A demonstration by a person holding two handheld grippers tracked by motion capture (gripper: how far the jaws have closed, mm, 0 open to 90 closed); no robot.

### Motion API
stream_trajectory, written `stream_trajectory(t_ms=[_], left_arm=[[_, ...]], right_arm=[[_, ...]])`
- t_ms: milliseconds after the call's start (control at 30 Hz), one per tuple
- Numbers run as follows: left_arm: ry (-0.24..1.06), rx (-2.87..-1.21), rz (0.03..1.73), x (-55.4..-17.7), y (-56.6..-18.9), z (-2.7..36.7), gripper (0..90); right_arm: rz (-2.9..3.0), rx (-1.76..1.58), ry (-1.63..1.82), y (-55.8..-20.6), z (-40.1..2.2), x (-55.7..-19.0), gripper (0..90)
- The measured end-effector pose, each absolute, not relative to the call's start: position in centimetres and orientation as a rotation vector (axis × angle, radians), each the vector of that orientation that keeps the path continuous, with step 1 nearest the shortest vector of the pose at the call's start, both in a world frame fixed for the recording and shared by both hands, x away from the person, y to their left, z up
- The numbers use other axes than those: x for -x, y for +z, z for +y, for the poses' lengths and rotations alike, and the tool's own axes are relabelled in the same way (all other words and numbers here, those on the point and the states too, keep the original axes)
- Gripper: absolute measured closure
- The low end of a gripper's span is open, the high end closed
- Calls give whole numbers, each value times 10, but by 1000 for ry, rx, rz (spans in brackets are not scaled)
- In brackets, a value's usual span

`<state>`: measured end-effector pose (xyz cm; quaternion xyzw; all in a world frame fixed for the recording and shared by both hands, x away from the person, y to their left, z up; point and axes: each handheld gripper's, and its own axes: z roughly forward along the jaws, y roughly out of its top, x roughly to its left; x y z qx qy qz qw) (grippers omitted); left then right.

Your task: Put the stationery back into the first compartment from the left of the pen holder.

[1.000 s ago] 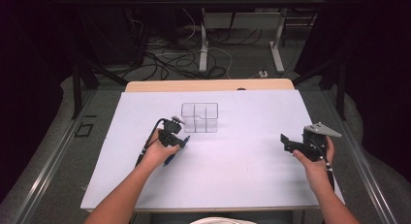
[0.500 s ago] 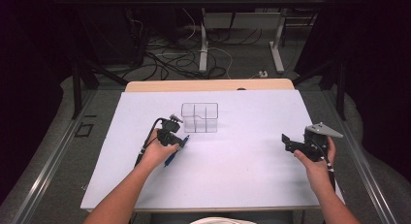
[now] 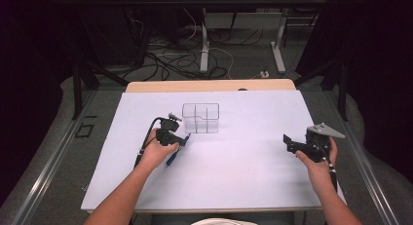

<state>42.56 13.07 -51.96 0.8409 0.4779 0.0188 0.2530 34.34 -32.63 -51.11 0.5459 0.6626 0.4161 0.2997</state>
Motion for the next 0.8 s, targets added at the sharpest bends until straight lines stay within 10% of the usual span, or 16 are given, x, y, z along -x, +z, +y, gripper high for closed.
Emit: stream_trajectory(t_ms=[800], left_arm=[[66,-2108,1293,-416,-497,146,797]], right_arm=[[1760,-1446,1105,-511,-327,-343,81]])
